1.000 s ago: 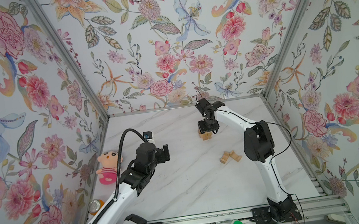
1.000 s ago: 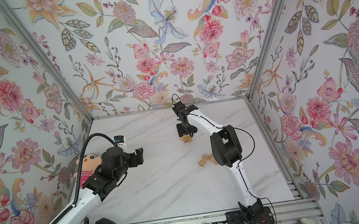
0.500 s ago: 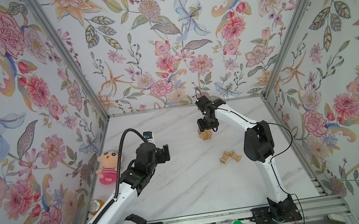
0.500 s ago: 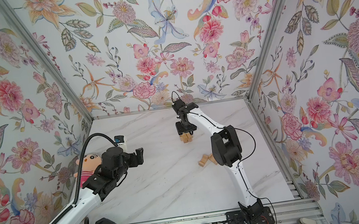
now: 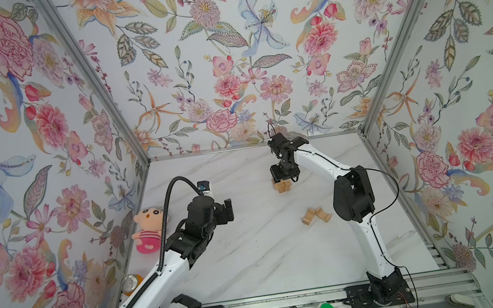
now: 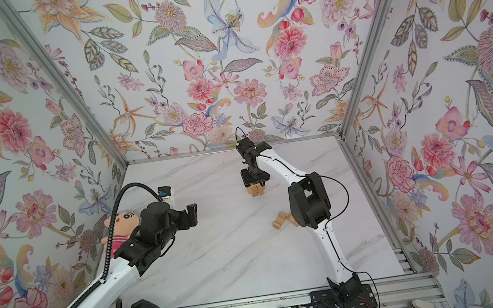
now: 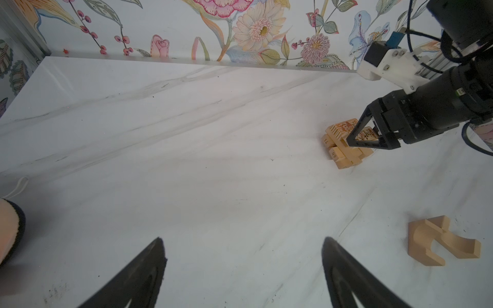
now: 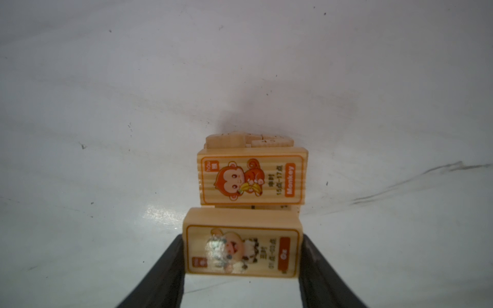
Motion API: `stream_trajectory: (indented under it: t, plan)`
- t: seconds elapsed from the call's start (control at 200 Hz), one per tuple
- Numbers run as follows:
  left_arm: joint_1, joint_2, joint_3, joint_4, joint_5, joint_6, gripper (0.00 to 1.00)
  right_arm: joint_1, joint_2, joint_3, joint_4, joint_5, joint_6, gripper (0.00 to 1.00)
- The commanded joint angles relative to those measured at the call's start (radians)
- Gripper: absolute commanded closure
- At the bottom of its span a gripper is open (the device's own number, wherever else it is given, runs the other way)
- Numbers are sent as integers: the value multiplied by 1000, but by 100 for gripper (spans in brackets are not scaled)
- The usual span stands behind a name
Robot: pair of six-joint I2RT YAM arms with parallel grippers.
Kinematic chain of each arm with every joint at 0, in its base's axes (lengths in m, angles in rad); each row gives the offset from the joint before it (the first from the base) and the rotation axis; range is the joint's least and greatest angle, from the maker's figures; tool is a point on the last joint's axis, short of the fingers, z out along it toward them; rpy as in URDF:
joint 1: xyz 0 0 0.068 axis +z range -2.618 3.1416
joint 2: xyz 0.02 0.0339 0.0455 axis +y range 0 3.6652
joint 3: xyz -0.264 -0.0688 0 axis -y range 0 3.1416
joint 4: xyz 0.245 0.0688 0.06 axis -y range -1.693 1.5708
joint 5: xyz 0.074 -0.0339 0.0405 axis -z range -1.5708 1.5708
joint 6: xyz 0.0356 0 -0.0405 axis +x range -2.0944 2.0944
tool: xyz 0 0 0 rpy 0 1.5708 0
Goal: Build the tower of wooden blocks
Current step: 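Hold the ox block with the right gripper and settle it against the tower, then open the right gripper to release the ox block on the tower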
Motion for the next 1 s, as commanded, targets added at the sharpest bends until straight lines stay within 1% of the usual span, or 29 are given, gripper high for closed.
stream_trajectory:
  t: [0.0,0.991]
  plan:
    - [13,8,6,9,0,2,8,-8,32,10,-29,-4,-9,45]
    - [13,7,2,13,-10,5,7,-13,52,-3,-30,-10,-4,43]
